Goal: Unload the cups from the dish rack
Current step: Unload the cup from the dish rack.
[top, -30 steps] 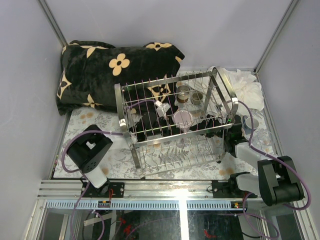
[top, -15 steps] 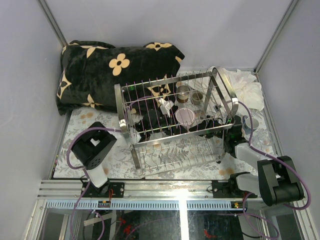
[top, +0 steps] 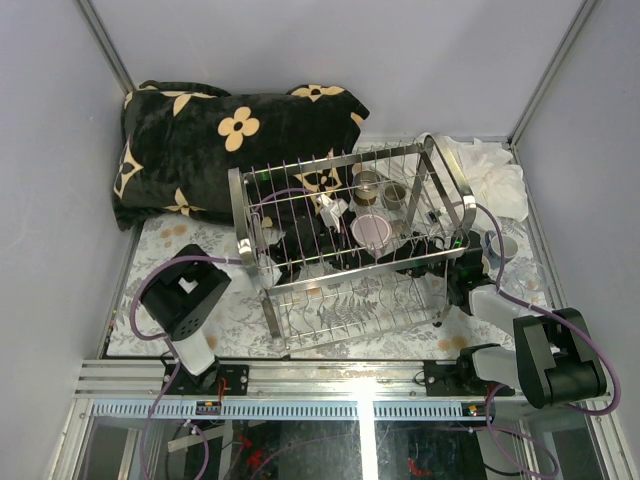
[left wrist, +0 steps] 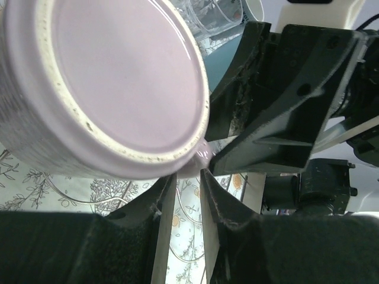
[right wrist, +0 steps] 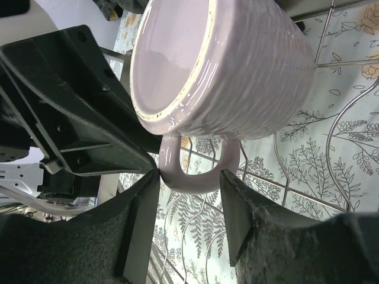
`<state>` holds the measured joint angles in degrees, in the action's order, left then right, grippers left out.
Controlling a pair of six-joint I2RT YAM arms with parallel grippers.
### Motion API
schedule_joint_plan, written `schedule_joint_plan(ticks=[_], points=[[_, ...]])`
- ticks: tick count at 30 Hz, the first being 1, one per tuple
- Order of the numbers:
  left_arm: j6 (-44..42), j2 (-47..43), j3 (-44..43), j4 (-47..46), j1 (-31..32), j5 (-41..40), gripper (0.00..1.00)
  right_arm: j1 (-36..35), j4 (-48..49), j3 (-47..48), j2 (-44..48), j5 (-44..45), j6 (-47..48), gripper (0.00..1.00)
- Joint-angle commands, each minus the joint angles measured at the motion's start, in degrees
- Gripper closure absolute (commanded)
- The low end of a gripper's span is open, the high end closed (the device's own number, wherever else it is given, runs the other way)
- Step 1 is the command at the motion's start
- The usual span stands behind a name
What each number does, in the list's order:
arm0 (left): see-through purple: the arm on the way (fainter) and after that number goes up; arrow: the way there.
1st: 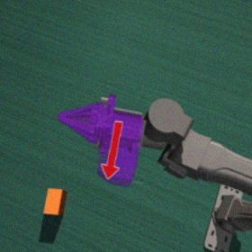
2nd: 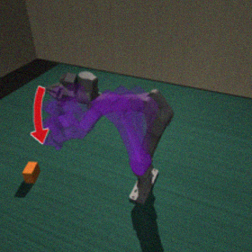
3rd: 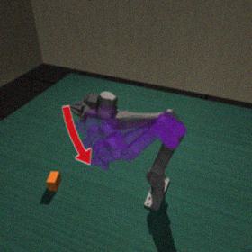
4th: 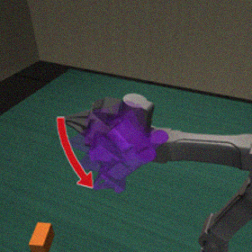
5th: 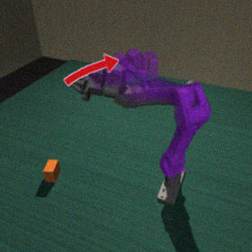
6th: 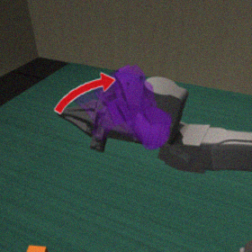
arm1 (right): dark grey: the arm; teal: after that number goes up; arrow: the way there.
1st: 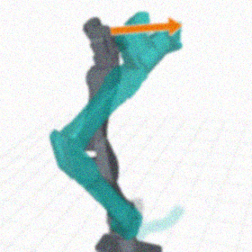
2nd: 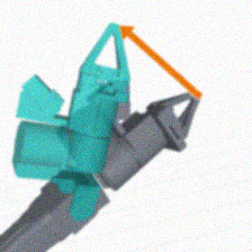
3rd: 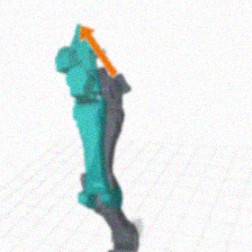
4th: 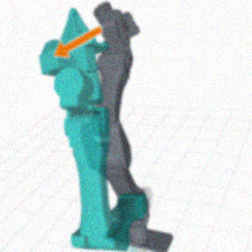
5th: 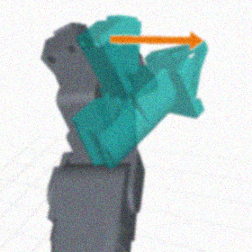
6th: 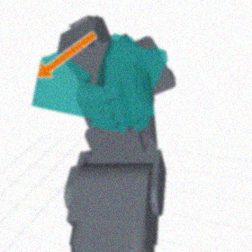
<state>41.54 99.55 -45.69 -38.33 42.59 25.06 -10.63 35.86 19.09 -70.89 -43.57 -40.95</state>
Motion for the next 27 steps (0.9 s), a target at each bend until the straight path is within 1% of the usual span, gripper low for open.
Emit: schedule_joint_plan(ticks=[1,11,14,15,17,18,21,27], points=[[-2.1,-4.21,1.35,-0.04,0.23,-1.06,0.78,-2.09,-1.2,1.52,0.5,2.51,2.35,0.49],[-3.17,-5.9,2.33,1.45,0.0,-2.6,0.78,-2.05,-8.28,1.58,5.39,11.2,5.34,0.49],[-3.22,-6.09,2.53,1.46,-0.13,-2.9,0.78,-2.03,-7.94,1.36,6.02,10.42,5.57,0.49],[-3.34,-6.06,2.6,1.52,-0.09,-2.81,0.79,-2.07,-7.24,1.38,5.91,9.18,5.68,0.49],[-3.56,-5.68,2.44,1.65,-0.13,-2.27,0.86,-2.07,-4.57,1.2,5.26,5.85,5.1,0.49],[-3.65,-5.45,2.16,1.75,-0.13,-1.94,0.87,-2.09,-3.4,0.99,4.91,4.89,4.63,0.49],[-3.59,-4.61,1.65,2.23,-0.13,-2.06,0.84,-2.05,-2.31,1.22,3.75,2.71,4.3,0.49],[-3.57,-3.83,0.79,2.39,-0.14,-1.87,0.84,-2.62,-1.73,1.75,2.35,0.43,4.57,0.47]])
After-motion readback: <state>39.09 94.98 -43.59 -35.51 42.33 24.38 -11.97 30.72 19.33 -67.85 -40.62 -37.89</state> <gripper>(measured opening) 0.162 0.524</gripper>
